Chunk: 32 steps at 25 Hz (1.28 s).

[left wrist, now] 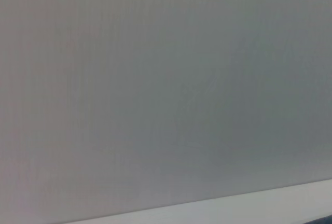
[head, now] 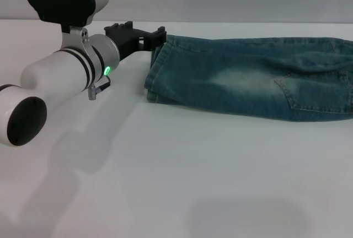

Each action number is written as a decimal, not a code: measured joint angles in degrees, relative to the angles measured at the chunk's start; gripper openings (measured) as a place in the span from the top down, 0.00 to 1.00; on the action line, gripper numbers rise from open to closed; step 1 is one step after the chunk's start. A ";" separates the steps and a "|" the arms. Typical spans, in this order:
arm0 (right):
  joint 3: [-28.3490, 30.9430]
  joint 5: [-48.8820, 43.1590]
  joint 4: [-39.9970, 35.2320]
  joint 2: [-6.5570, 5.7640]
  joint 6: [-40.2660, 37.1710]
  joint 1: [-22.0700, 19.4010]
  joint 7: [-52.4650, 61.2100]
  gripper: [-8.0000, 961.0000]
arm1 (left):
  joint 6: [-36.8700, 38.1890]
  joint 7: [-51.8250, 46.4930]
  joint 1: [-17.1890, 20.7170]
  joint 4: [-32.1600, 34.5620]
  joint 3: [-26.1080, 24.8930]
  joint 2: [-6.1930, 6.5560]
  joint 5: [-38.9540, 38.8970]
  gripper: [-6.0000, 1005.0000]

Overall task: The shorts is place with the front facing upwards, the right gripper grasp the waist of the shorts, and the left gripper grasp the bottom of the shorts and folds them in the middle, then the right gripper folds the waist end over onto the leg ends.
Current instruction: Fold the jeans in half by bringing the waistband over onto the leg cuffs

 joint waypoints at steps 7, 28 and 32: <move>0.19 -0.01 3.38 -0.78 -1.38 3.01 0.30 0.24 | -0.53 0.02 0.11 0.27 0.05 0.05 0.02 0.20; -0.19 -1.61 2.95 -1.50 -4.40 6.47 5.77 0.32 | -0.62 0.18 0.21 -0.34 -0.37 0.17 0.33 0.20; -0.52 -1.77 2.33 -1.16 -3.61 6.58 5.46 0.40 | -0.20 0.23 0.65 -0.37 -0.45 0.22 0.37 0.20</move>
